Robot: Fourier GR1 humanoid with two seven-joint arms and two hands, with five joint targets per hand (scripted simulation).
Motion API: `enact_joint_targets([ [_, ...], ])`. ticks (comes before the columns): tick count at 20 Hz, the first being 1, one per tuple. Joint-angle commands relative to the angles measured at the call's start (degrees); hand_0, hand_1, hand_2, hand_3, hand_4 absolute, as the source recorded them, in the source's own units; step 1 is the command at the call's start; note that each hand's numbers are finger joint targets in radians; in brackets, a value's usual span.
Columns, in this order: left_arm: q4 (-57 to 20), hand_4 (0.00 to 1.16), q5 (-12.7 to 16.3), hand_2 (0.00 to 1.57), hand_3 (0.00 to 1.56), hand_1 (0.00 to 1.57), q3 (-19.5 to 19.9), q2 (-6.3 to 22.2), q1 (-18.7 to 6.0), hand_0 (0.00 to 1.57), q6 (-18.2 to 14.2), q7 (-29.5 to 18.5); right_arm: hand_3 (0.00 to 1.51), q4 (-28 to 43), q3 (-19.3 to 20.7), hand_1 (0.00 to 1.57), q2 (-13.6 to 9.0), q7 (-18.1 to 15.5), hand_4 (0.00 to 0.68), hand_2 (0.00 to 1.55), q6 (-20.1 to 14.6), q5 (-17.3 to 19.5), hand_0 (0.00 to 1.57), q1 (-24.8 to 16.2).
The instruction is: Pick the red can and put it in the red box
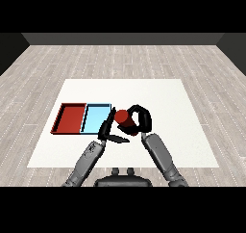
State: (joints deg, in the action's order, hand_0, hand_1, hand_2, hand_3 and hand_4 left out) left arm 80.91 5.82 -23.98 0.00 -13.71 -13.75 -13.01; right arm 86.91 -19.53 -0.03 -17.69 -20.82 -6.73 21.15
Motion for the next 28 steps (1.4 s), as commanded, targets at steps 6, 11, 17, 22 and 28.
enact_joint_targets([
  [6, -4.77, 0.00, 3.95, 0.00, 0.00, 0.00, -1.10, 0.00, -2.93, 0.00, -0.50, -1.19, 1.39, -3.14, -6.00, 1.47, 0.03, -2.58, 0.676, 1.44, -6.42, -2.39, 1.47, 3.34],
  [11, -5.91, 0.00, 4.58, 0.00, 0.00, 0.00, -0.90, 0.00, -1.34, 0.00, 1.74, -5.06, 1.40, 1.85, -8.91, 1.46, 0.03, -0.97, 0.654, 1.44, -6.18, -3.54, 1.46, 0.52],
  [17, -7.38, 0.00, 9.30, 0.00, 0.00, 0.00, -6.79, 0.00, -6.03, 0.00, -4.57, -2.74, 1.42, 0.58, -7.31, 1.51, 0.02, -0.09, 0.657, 1.45, -4.87, -5.97, 1.51, 3.92],
  [22, -5.26, 0.00, 7.72, 0.00, 0.00, 0.00, -4.96, 0.01, -3.55, 0.00, -1.73, -2.97, 1.42, -1.63, -10.63, 1.53, 0.02, -4.15, 0.658, 1.46, -8.17, -9.11, 1.53, 3.08],
  [28, -7.47, 0.00, 11.99, 0.00, 0.00, 0.00, -9.78, 0.01, -5.89, 0.00, -9.49, -4.17, 1.40, -1.63, -11.42, 1.50, 0.02, -1.69, 0.638, 1.46, -10.15, -8.22, 1.50, 5.05],
])
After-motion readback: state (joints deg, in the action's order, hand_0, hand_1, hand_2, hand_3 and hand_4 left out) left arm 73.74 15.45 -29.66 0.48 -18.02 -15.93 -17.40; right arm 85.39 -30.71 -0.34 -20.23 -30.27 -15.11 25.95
